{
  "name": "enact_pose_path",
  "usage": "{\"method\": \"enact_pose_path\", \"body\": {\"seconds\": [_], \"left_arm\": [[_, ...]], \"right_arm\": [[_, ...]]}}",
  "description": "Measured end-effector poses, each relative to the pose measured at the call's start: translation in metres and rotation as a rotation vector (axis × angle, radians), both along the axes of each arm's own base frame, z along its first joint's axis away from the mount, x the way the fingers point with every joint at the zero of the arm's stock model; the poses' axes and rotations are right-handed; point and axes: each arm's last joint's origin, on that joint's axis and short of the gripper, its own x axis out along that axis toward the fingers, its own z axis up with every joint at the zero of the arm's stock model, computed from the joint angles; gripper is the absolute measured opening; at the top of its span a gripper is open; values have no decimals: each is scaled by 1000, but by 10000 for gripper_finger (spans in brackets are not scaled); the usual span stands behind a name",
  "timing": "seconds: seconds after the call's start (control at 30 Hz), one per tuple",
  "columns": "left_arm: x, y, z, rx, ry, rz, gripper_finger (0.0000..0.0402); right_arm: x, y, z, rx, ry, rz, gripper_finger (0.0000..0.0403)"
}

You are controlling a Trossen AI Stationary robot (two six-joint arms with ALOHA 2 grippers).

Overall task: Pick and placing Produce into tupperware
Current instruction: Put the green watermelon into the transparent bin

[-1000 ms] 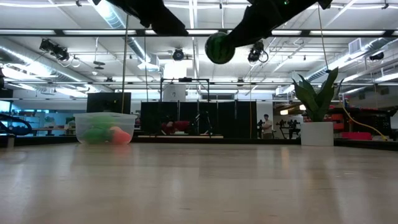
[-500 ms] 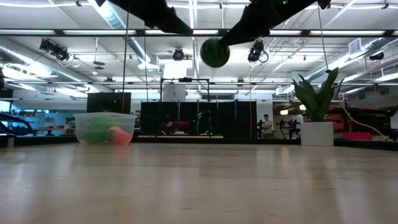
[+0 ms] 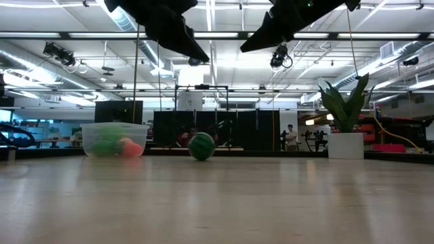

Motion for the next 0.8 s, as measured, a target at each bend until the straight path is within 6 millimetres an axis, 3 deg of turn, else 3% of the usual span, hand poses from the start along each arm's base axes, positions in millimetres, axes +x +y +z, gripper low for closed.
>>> {"method": "enact_pose_path", "body": {"seconds": [0.23, 0.37, 0.53, 0.8], "left_arm": [[-5, 2, -7, -34, 82, 66, 236], [-11, 12, -11, -76, 123, 186, 227], [-20, 34, -16, -160, 160, 330, 216], [-28, 87, -35, -234, 190, 560, 211]], "right_arm": [[-1, -5, -1, 34, 2, -33, 9], [-3, -14, -3, 74, 17, -87, 8], [-4, -26, -5, 101, 22, -144, 5], [-9, -38, -9, 139, 66, -181, 5]]}}
